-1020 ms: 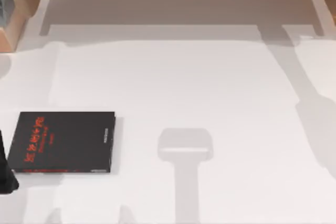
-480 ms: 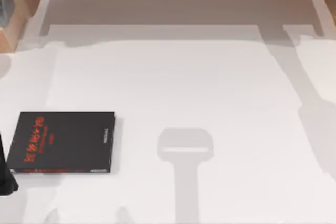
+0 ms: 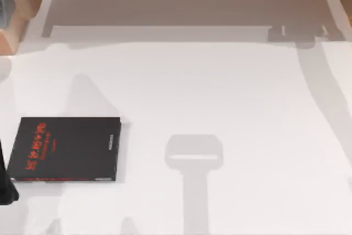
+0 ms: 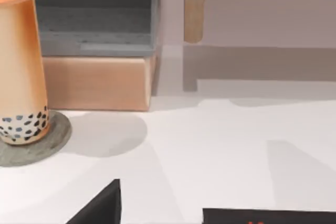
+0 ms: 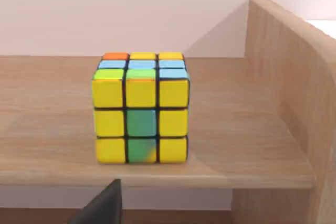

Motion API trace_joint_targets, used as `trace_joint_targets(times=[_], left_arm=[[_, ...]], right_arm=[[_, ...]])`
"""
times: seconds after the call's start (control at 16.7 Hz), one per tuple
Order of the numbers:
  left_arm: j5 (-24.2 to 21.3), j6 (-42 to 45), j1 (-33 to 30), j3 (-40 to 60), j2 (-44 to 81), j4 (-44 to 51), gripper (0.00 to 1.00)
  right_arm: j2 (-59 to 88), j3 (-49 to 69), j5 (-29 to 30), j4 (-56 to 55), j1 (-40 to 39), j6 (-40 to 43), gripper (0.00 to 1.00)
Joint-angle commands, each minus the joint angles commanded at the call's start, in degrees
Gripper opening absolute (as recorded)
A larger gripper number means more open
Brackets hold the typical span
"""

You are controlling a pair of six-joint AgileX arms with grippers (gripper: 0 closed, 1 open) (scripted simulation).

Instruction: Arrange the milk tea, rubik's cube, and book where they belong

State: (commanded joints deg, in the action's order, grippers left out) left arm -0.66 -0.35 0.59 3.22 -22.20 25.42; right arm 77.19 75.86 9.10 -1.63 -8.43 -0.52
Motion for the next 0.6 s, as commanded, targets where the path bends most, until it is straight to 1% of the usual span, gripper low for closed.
trace_joint_targets(times=[0.42, 0.6], left_arm=[[0.0, 0.0, 0.0, 0.0, 0.0, 0.0, 1.0], [0.0, 0.0, 0.0, 0.0, 0.0, 0.0, 1.0]], right_arm=[[-43.2, -43.3, -4.6, 1.8, 4.5, -0.2, 1.0], [-59.3, -58.7, -6.5, 2.1, 6.2, -0.1, 1.0]])
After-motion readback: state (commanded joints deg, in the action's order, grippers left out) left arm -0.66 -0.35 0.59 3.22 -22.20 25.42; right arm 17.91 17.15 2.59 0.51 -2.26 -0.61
